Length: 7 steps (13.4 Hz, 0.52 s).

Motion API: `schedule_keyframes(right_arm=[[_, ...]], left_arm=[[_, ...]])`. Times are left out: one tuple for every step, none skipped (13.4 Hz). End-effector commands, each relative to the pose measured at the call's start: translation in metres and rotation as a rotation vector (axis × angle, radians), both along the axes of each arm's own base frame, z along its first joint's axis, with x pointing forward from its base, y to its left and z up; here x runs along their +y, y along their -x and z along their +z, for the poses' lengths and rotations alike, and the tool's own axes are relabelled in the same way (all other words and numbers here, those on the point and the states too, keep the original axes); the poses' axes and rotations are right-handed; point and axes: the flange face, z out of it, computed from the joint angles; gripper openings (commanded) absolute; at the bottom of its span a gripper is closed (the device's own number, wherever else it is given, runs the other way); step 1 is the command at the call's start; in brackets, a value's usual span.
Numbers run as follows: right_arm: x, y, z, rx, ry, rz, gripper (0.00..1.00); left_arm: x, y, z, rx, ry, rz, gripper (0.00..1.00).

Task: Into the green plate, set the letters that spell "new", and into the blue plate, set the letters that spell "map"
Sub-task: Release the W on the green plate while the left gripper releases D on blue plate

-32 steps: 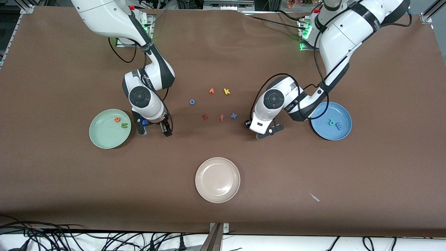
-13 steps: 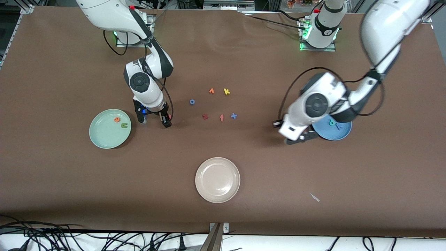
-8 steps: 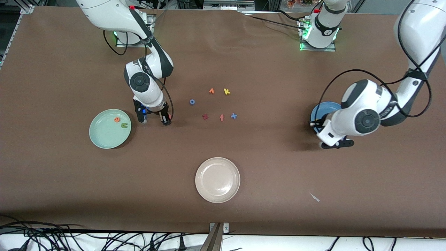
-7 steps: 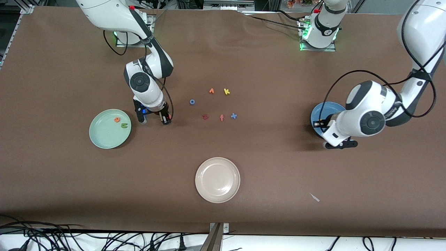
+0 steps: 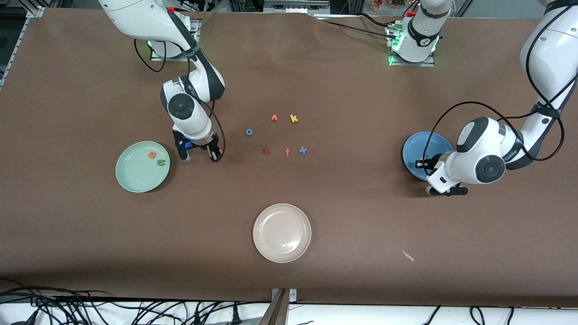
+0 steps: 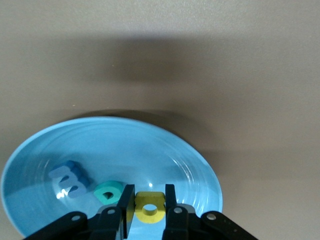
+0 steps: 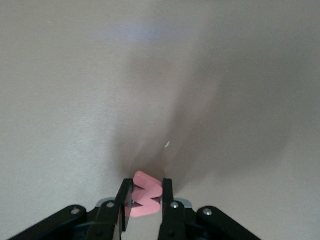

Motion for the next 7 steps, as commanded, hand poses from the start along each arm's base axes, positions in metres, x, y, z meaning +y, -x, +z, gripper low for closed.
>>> schedule_keyframes(right_arm=[[-0.001, -0.013, 0.031, 0.059, 0.034, 0.095, 0.00], [-0.009, -0.015, 0.042, 0.078, 0.044, 0.149, 0.00], [-0.019, -0.014, 0.050, 0.102, 0.054, 0.200, 0.00], [-0.031, -0.014, 0.059, 0.116, 0.059, 0.256, 0.00], [-0.051, -0.014, 0.064, 0.128, 0.063, 0.323, 0.00], [-0.074, -0.012, 0.068, 0.140, 0.063, 0.388, 0.00], [-0.102, -0.011, 0.072, 0.149, 0.061, 0.456, 0.00]], left_arm=[[0.005, -0.013, 0.022, -0.053, -0.025, -0.015, 1.00], [0.004, -0.024, 0.043, -0.083, -0.034, -0.004, 1.00], [0.004, -0.034, 0.065, -0.088, -0.044, -0.001, 1.00], [0.006, -0.045, 0.093, -0.086, -0.053, 0.006, 1.00], [0.010, -0.055, 0.120, -0.083, -0.063, 0.014, 1.00], [0.007, -0.062, 0.140, -0.090, -0.070, 0.016, 1.00], [0.004, -0.070, 0.159, -0.102, -0.073, 0.019, 1.00]])
